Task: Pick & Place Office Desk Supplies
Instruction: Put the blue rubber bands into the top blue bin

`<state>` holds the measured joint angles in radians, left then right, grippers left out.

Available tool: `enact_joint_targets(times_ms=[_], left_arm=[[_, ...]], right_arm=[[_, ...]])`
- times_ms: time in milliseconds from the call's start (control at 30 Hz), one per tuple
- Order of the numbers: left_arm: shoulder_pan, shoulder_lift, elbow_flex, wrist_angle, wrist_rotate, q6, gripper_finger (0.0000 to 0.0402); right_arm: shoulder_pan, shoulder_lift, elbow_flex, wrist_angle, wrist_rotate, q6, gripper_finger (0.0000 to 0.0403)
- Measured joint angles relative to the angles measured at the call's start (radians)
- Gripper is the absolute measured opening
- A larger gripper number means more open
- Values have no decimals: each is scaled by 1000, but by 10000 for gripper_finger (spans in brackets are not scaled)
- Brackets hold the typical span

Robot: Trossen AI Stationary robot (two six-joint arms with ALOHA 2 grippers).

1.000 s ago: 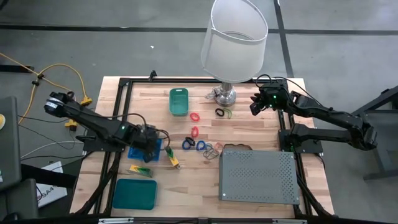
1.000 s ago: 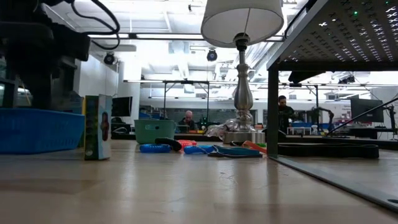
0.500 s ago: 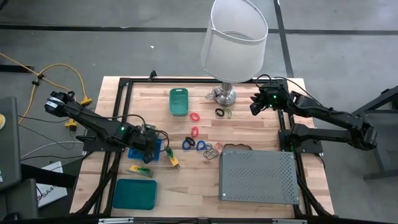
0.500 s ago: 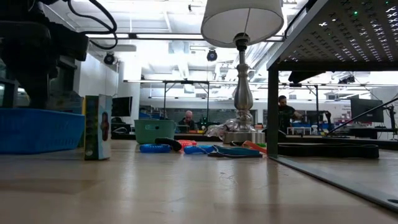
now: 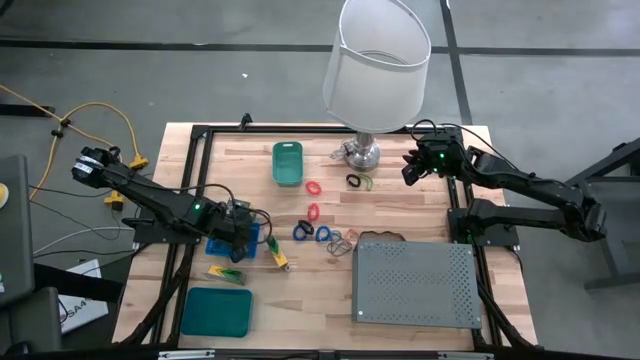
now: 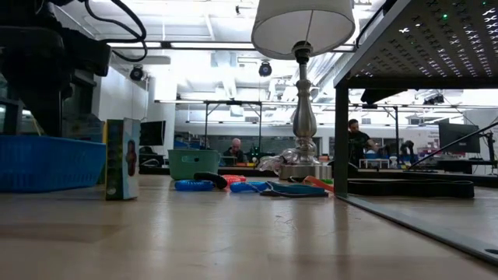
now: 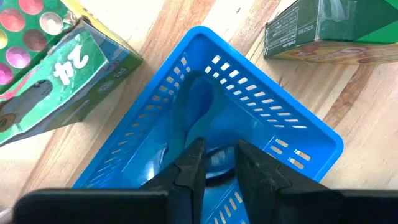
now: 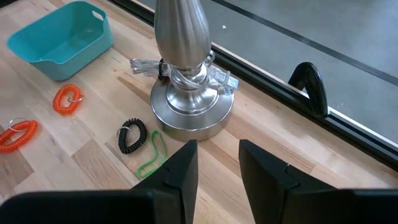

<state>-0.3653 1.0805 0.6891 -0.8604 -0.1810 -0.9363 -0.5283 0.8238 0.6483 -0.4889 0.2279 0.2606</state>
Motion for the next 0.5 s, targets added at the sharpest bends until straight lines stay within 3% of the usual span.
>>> enact_joint_targets(times_ms=[500], left_arm=[[20,-26,63,39,19,69,79]], right_arm=[[0,0,0,0,0,0,105]])
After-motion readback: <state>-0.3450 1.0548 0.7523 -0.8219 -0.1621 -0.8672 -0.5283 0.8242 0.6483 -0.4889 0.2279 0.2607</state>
